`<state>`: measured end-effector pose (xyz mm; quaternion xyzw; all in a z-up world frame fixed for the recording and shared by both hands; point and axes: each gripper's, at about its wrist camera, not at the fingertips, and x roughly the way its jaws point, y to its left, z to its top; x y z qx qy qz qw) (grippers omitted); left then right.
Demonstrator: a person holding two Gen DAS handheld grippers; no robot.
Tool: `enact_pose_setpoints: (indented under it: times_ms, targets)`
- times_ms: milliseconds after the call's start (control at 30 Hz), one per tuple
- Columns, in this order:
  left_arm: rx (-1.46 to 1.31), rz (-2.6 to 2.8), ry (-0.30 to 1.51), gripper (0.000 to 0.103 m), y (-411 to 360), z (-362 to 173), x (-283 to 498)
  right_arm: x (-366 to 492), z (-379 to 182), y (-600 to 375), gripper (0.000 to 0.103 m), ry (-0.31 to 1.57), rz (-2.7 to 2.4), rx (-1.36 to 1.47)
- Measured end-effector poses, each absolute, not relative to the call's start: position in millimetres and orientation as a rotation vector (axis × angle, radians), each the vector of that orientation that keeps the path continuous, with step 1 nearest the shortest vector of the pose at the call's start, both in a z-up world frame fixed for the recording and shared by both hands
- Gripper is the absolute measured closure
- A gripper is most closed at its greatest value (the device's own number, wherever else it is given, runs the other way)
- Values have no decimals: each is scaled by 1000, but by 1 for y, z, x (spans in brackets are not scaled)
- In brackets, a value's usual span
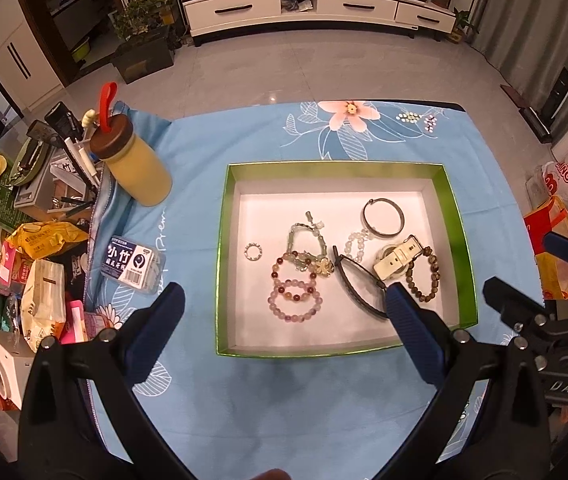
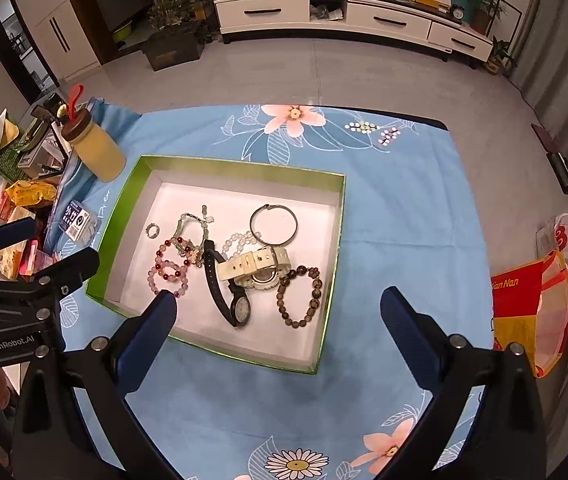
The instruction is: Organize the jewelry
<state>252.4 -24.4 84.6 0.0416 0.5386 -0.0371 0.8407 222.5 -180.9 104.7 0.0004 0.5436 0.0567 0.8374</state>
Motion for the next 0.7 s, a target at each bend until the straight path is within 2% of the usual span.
enact_pose_setpoints:
  times_ms: [367,700]
  targets:
    - [84,-65,1095,2,-21,113,252,221,133,-181,1,1101,126,-1]
    - [70,-46,1085,2,-16,116,253,220,134,-180,1,1103,126,-3]
